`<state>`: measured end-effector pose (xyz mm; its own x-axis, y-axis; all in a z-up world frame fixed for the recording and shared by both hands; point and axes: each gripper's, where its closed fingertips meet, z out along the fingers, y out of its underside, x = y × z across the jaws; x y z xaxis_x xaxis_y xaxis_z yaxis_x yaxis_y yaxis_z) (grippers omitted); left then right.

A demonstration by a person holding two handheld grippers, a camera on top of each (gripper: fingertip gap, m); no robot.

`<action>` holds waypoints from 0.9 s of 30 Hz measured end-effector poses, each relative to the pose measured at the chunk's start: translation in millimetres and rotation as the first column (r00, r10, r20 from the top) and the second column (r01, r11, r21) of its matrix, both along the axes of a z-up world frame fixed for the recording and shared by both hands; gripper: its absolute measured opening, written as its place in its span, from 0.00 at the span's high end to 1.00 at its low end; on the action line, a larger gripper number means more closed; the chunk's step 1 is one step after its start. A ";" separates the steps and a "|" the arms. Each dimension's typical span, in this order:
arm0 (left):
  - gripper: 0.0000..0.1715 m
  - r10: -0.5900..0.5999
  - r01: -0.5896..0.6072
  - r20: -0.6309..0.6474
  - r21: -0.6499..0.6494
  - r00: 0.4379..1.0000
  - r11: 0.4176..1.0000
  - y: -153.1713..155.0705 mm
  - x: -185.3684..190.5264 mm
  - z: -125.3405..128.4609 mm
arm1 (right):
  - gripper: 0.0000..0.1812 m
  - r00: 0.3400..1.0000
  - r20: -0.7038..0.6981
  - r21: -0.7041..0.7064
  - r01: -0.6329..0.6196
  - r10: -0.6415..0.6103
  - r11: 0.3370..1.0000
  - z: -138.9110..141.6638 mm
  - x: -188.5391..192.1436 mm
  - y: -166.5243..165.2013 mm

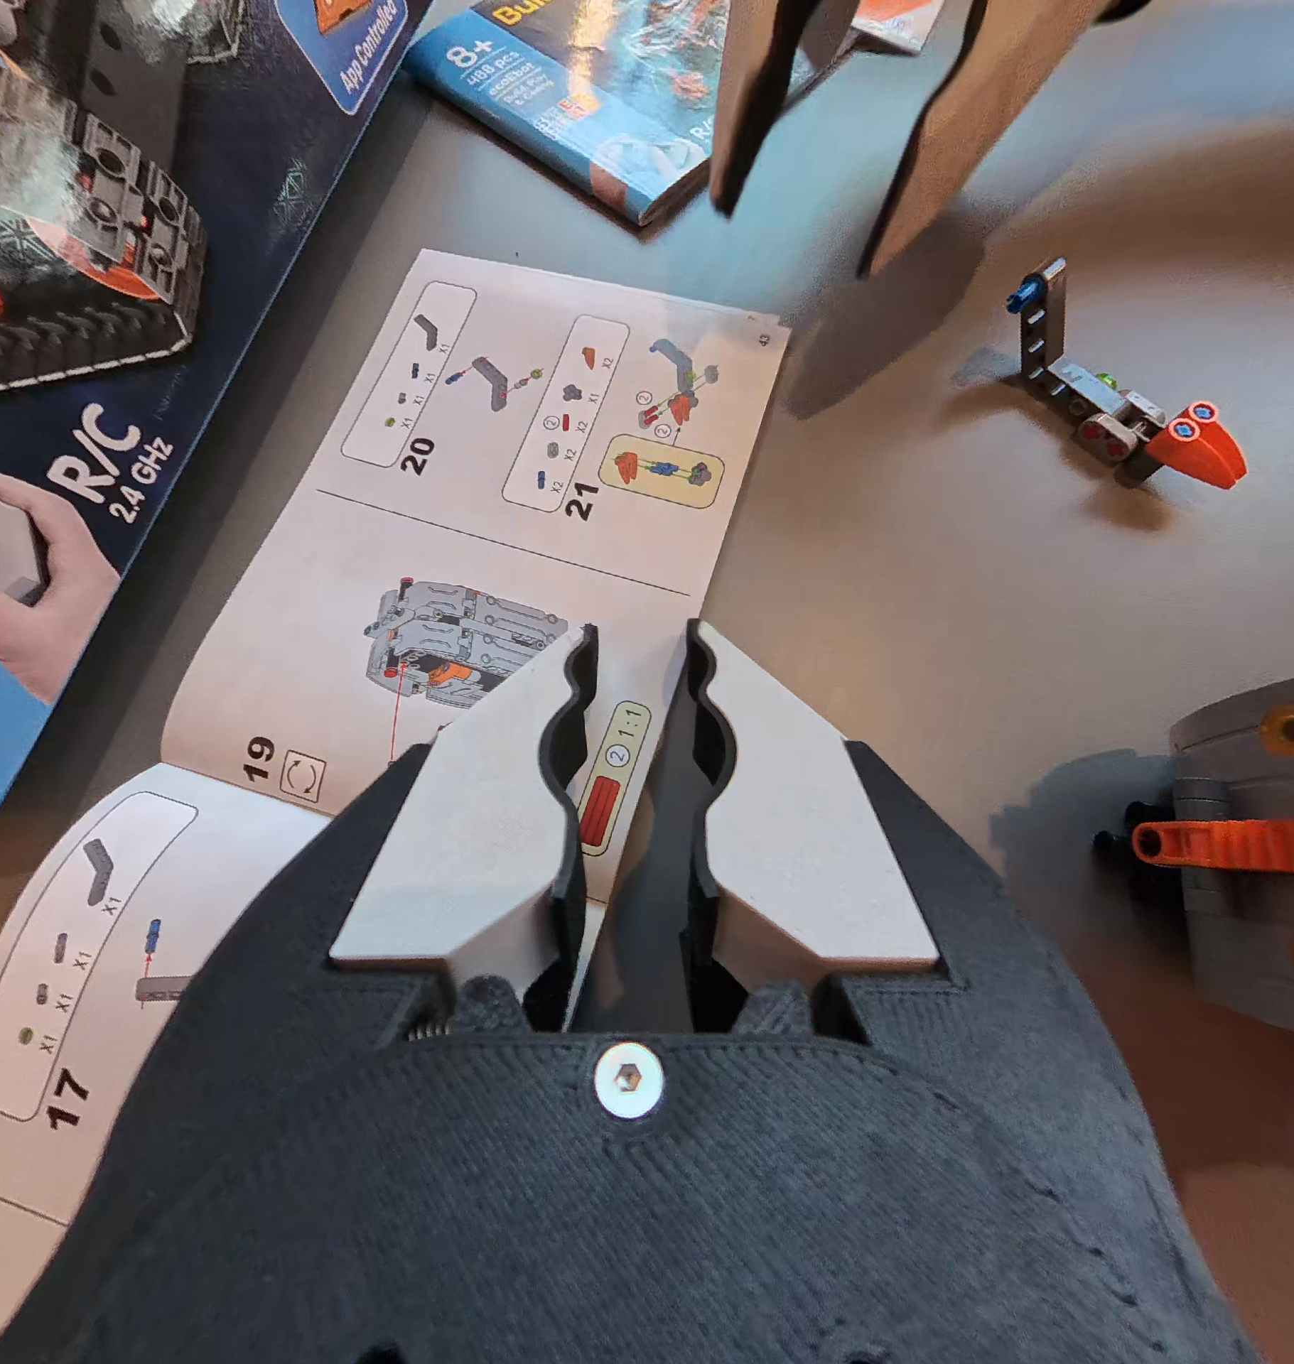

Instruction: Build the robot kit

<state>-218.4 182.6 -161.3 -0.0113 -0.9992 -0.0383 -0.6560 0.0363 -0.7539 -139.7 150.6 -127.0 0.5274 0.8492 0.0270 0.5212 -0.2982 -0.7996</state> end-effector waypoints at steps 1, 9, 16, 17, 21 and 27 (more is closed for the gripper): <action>0.87 0.003 -0.003 0.001 -0.002 1.000 1.000 0.4 0.1 0.1 | 0.80 0.997 0.059 -0.009 -0.047 0.048 0.999 -7.7 -2.6 0.0; 0.90 -0.003 0.004 0.013 -0.027 1.000 1.000 1.5 -0.6 1.1 | 0.81 0.973 0.196 0.060 -0.137 0.123 0.989 -33.3 -3.4 6.7; 0.88 -0.010 0.010 -0.001 0.006 1.000 1.000 -0.3 -0.9 -0.5 | 0.86 0.981 0.169 0.115 -0.119 0.098 0.986 -32.5 -0.7 10.7; 0.88 -0.010 0.010 -0.002 0.013 1.000 1.000 -0.3 -0.9 -0.7 | 0.86 0.982 0.160 0.112 -0.115 0.096 0.987 -32.7 -0.9 10.6; 0.87 -0.007 0.007 -0.007 0.015 1.000 1.000 -1.0 -1.0 -0.9 | 0.87 0.988 0.119 0.086 -0.107 0.096 0.991 -32.7 -0.7 8.5; 0.86 -0.010 0.011 -0.020 0.032 1.000 0.999 -1.8 -1.2 -1.3 | 0.92 0.990 0.092 0.088 -0.115 0.107 0.989 -28.9 -1.1 6.0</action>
<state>-219.6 180.8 -162.6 -0.0228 -0.9973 -0.0700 -0.6701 0.0672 -0.7392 -140.8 156.6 -155.9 0.4224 0.8939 0.1503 0.6156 -0.1612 -0.7714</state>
